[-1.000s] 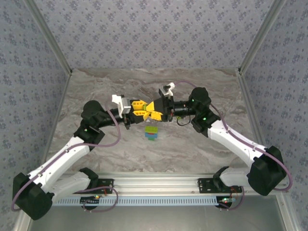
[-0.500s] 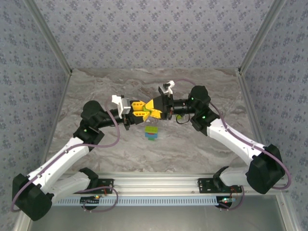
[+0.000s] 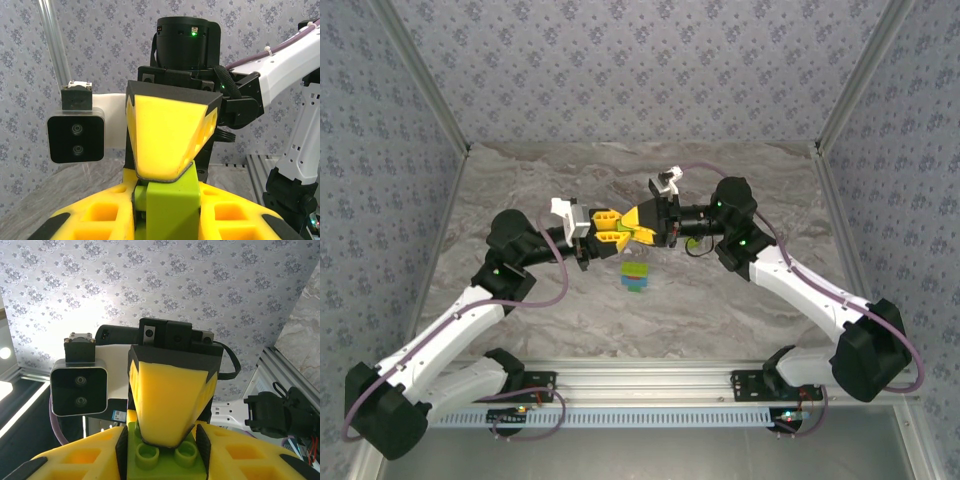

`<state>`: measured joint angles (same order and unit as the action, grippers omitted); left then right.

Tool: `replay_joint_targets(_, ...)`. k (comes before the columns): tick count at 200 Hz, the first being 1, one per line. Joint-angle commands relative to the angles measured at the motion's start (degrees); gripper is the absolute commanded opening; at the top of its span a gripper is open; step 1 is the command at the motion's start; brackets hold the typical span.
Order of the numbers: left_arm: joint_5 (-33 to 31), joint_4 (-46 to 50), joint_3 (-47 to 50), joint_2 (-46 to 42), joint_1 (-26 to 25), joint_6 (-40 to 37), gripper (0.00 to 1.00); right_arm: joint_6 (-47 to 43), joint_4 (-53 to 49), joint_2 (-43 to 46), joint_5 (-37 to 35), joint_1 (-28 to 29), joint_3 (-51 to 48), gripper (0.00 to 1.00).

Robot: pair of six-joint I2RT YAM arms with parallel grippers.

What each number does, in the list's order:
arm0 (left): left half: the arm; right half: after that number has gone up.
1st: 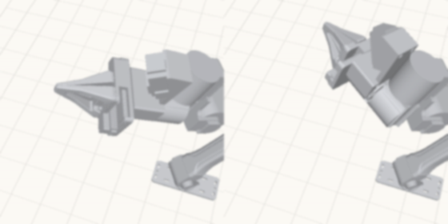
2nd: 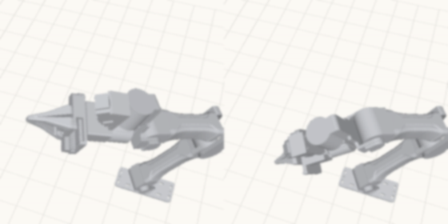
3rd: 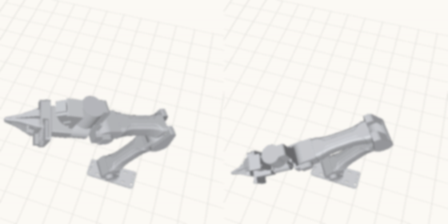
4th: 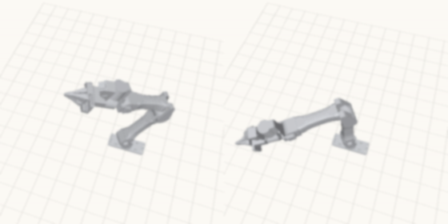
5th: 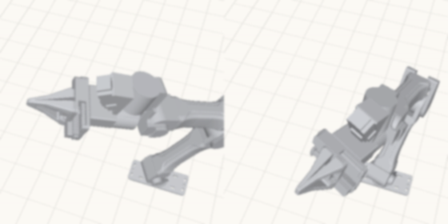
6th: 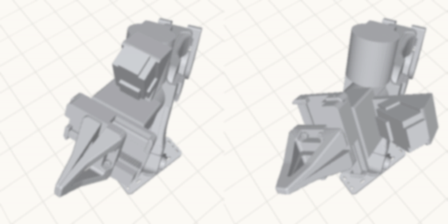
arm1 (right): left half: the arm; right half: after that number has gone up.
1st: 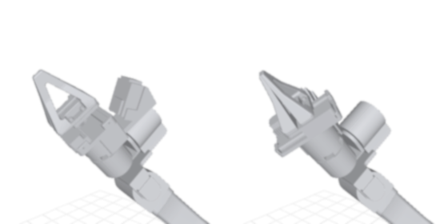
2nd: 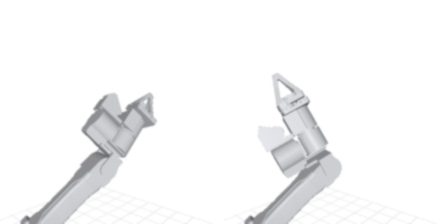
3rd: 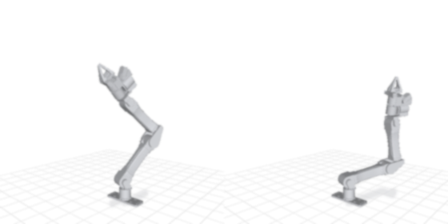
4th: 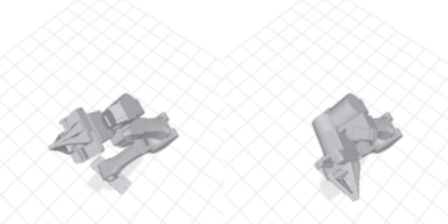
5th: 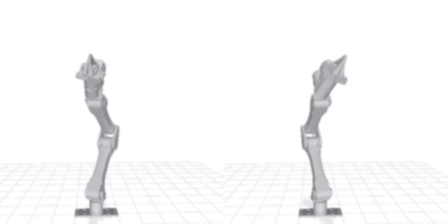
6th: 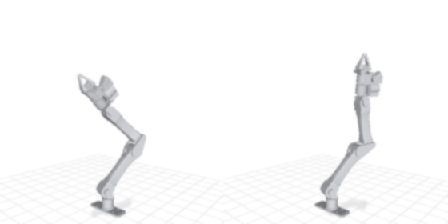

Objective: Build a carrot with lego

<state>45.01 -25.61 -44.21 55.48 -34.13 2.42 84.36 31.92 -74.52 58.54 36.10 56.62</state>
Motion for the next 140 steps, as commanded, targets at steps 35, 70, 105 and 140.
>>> replay_joint_targets(35, -0.21, 2.59, -2.66, -0.86, 0.20, -2.43, 0.33, -1.91, 1.81, 0.78, 0.30, 0.29, 1.75, 0.37)
replay_joint_targets(70, -1.14, 3.79, -2.58, -0.78, 0.20, -3.80, 0.34, -3.44, -0.28, 1.81, 0.32, 0.44, 1.39, 0.38)
replay_joint_targets(105, -0.54, 3.63, -3.00, 0.06, 0.13, -3.56, 0.32, -3.67, -0.70, 2.19, 0.43, 0.50, 1.46, 0.39)
replay_joint_targets(140, -0.26, 3.96, -3.47, 0.35, 0.20, -3.62, 0.31, -3.96, -1.14, 2.36, 0.69, 0.66, 1.39, 0.41)
